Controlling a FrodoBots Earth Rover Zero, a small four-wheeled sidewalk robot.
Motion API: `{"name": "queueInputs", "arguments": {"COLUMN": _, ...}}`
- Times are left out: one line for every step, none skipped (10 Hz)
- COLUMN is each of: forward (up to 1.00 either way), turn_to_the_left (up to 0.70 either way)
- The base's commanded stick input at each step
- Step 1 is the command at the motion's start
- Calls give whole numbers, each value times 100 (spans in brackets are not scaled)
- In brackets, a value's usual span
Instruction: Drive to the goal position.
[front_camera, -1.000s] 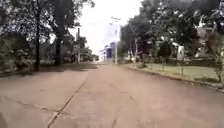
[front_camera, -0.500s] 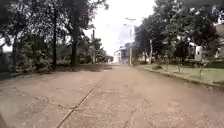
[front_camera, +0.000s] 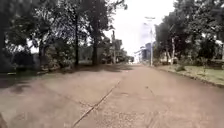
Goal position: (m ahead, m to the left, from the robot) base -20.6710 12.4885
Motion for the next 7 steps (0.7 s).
{"name": "queueInputs", "arguments": {"forward": 0, "turn_to_the_left": 45}}
{"name": "queueInputs", "arguments": {"forward": 0, "turn_to_the_left": 45}}
{"name": "queueInputs", "arguments": {"forward": 0, "turn_to_the_left": 45}}
{"name": "queueInputs", "arguments": {"forward": 0, "turn_to_the_left": 45}}
{"name": "queueInputs", "arguments": {"forward": 0, "turn_to_the_left": 45}}
{"name": "queueInputs", "arguments": {"forward": 0, "turn_to_the_left": 45}}
{"name": "queueInputs", "arguments": {"forward": 0, "turn_to_the_left": 45}}
